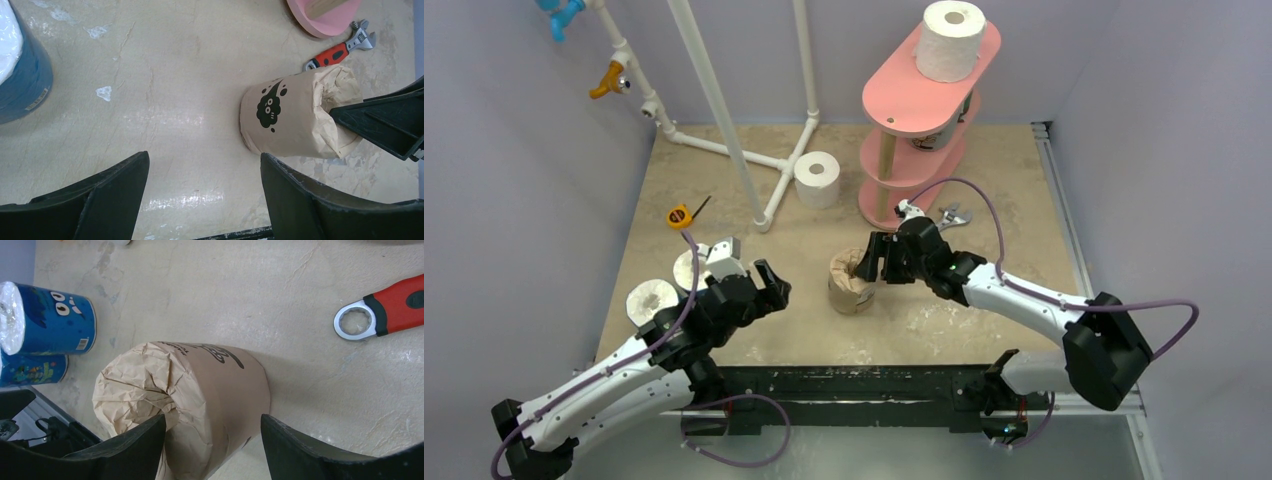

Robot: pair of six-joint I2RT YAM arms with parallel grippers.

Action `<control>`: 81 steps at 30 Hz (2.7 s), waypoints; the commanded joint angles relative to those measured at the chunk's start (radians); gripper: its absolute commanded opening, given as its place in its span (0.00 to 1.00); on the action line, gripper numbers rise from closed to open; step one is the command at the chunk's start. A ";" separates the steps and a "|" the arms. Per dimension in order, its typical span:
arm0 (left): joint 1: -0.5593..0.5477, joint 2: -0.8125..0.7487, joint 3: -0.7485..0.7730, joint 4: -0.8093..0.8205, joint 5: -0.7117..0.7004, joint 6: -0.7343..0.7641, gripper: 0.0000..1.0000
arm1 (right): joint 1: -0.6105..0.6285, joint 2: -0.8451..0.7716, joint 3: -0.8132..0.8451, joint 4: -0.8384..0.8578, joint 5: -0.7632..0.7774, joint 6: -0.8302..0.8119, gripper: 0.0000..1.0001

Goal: Place and organize the paper towels onto the shelf
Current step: Pick up the paper towel from the center of the board, then place the paper towel on the shelf.

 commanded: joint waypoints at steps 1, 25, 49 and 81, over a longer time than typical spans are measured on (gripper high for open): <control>0.002 0.011 -0.008 0.036 -0.016 0.002 0.81 | 0.004 0.006 0.048 0.003 0.040 -0.005 0.67; 0.002 0.046 -0.001 0.043 -0.015 -0.005 0.81 | 0.004 0.011 0.068 -0.030 0.047 -0.036 0.43; 0.002 0.092 0.025 0.040 -0.035 -0.003 0.80 | 0.003 -0.191 0.118 -0.194 0.192 -0.085 0.29; 0.002 0.014 0.015 0.001 -0.039 -0.002 0.79 | -0.303 -0.168 0.577 -0.393 0.367 -0.090 0.30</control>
